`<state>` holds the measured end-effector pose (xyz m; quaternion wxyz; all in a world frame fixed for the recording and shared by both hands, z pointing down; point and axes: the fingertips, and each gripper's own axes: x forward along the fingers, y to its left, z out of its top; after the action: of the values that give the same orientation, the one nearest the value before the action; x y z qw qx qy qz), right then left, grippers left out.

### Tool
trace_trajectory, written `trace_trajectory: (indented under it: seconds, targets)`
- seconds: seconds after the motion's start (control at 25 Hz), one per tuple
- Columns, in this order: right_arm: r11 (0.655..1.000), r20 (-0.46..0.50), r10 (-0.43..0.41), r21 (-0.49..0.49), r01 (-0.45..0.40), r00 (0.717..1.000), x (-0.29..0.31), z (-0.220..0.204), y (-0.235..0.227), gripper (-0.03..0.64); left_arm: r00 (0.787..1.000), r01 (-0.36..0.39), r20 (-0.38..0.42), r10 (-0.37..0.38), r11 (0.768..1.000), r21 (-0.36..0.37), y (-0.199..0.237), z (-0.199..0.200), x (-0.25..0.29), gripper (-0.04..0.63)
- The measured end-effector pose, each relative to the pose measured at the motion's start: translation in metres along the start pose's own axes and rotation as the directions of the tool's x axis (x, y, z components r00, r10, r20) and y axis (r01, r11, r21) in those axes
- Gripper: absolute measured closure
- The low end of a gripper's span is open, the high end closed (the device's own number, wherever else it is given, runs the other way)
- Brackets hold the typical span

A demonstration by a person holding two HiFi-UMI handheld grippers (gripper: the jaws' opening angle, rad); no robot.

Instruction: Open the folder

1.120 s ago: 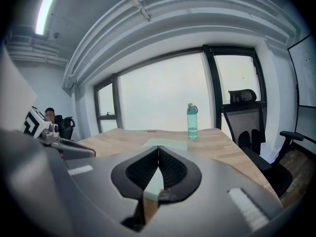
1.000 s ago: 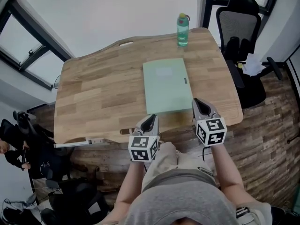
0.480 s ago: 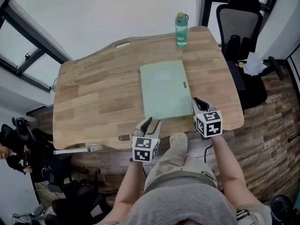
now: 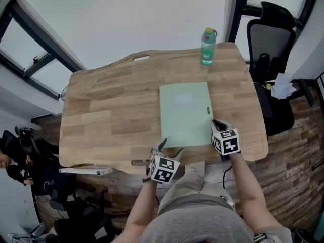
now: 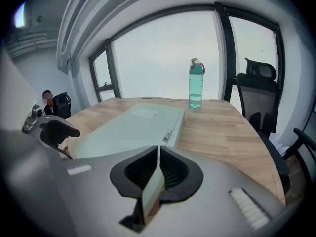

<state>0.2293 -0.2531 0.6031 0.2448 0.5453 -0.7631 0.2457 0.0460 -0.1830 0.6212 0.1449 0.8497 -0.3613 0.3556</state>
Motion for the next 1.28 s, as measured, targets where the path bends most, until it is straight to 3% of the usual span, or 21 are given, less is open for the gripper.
trace_trajectory:
  seconds: [0.32,0.8,1.04,1.28]
  targets:
    - [1.000,-0.083,-0.014,-0.021,0.012,0.996,0.018,-0.014,-0.008,0.615,0.999,-0.030,-0.024,0.031,0.998,0.054,0.012,-0.006,0.011,0.210]
    - [1.000,-0.096,0.002,0.014,-0.001,0.995,0.019,-0.017,-0.009,0.614,0.998,-0.046,-0.029,0.050,0.992,0.114,0.017,-0.006,0.018,0.186]
    - [0.999,-0.132,0.017,0.046,-0.011,0.991,0.020,-0.017,-0.010,0.614,1.000,-0.019,0.011,0.019,0.999,0.051,0.014,-0.006,0.017,0.213]
    - [0.999,-0.132,0.009,0.052,-0.002,0.991,0.019,-0.018,-0.011,0.614,0.999,-0.012,0.039,0.010,0.999,0.051,0.008,-0.002,0.013,0.258]
